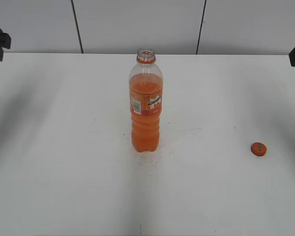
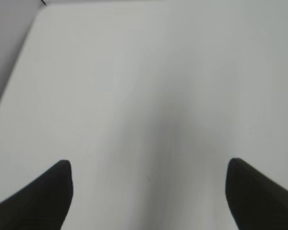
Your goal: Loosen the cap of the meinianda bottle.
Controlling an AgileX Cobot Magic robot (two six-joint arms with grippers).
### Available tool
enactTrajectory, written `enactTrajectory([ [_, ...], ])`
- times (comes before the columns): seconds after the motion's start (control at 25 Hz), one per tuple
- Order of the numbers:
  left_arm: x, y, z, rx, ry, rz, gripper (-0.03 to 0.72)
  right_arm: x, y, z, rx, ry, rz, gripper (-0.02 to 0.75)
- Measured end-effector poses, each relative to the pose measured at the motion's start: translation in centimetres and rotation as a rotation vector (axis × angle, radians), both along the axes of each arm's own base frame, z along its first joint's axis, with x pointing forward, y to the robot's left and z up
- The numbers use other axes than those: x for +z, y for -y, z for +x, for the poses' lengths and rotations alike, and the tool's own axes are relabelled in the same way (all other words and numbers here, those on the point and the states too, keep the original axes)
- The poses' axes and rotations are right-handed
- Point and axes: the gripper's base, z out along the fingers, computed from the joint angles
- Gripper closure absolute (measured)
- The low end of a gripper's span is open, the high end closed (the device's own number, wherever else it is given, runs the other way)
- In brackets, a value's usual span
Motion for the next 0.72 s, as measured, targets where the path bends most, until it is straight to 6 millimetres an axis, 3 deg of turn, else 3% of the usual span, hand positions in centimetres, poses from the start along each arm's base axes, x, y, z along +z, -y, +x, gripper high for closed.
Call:
enactTrajectory([
  [0.2,0.8,1.6,-1.5,-0.111,-0.226,-0.139,0.102,-0.2,0.1,-0.5,0.020,-0.056,-0.021,0.178],
  [0.4,0.7,2.0,-3.4,-0.100,-0.440,-0.200,0.111,-0.6,0.6,-1.2,0.032,-0.126,-0.089,0.178],
  [0.56,1.4,1.8,-5.5,-0.107,-0.433,-0.220,0.115,-1.4,1.0,-2.7,0.017,-0.150,-0.124,0.178],
  [0.72,2.2,1.2,-9.3,-0.112,-0.403,-0.225,0.121,-2.5,1.2,-5.9,0.014,-0.174,-0.129,0.178],
])
